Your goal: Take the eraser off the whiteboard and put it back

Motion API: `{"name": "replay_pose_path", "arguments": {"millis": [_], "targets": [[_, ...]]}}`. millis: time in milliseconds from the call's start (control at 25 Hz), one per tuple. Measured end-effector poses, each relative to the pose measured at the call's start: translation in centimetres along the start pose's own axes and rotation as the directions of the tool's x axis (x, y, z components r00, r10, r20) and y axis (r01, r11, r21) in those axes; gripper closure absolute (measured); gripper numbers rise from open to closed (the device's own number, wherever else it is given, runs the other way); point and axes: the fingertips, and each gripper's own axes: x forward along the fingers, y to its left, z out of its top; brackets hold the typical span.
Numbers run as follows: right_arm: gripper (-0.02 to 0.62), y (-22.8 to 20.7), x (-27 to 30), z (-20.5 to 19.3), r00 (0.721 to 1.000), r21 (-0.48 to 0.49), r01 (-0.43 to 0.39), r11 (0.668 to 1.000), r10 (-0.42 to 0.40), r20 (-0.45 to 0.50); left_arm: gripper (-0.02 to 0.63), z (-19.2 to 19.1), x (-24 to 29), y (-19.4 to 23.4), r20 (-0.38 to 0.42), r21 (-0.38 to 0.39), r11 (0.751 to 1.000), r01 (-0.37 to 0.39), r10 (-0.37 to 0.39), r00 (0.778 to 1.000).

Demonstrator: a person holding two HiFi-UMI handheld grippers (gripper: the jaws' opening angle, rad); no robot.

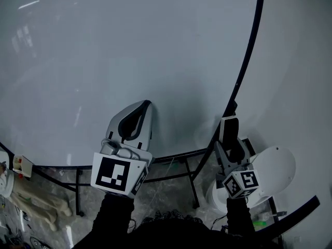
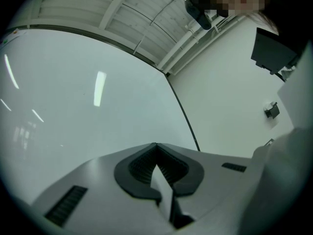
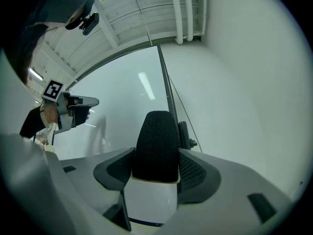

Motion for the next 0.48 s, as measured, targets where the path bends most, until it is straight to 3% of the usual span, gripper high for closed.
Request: {"name": "replay_pose_path", "arguments": {"millis": [280,480], "targets": [[0.319,-0.4,0.5,-4.4,0.997,0.021,-0.002,1.000,0.004,-0.081,0.601,-2.0,0.3,-2.0,-0.003,-0.016,0.999,0.033,-0.033,0.999],[0.319,-0.9,0.5,-8.5,0.986,0.036,0.007,0.999,-0.001,-0.168,0.601,-4.6,0.8,-3.7,-0.054,-0.043,0.997,0.064,-0.066,0.996]]}}
